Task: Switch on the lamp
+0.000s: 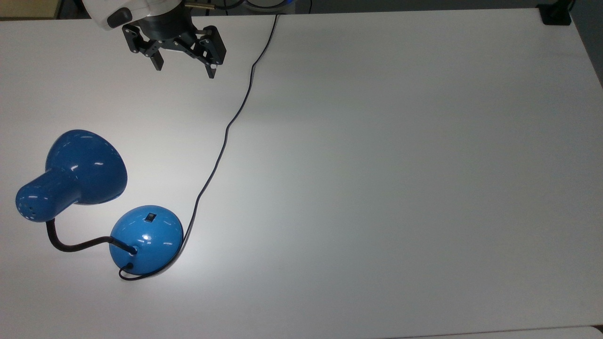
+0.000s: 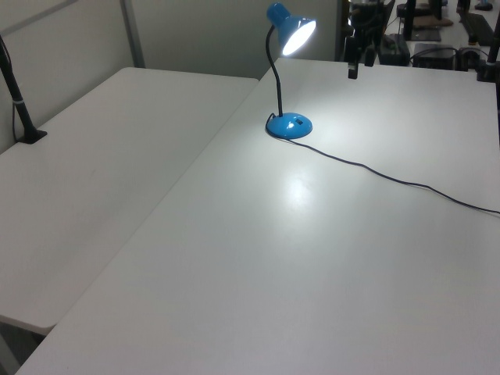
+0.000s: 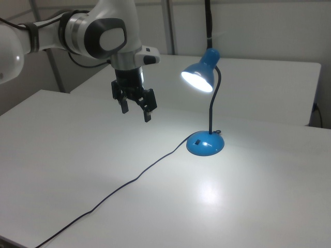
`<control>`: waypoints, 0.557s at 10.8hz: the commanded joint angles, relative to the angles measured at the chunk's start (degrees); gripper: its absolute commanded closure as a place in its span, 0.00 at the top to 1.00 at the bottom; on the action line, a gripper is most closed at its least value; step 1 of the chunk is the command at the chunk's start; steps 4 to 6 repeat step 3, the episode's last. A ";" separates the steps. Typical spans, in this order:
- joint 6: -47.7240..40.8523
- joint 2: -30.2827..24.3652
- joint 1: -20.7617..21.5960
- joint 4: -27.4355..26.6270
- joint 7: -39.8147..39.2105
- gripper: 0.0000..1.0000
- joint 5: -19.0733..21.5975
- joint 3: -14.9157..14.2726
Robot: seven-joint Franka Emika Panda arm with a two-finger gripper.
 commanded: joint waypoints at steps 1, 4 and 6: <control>-1.98 0.48 -0.34 1.08 -5.23 1.00 0.96 -0.65; -1.81 0.49 -0.43 1.08 -5.05 1.00 0.87 -0.74; -1.81 0.49 -0.43 1.08 -5.05 1.00 0.87 -0.74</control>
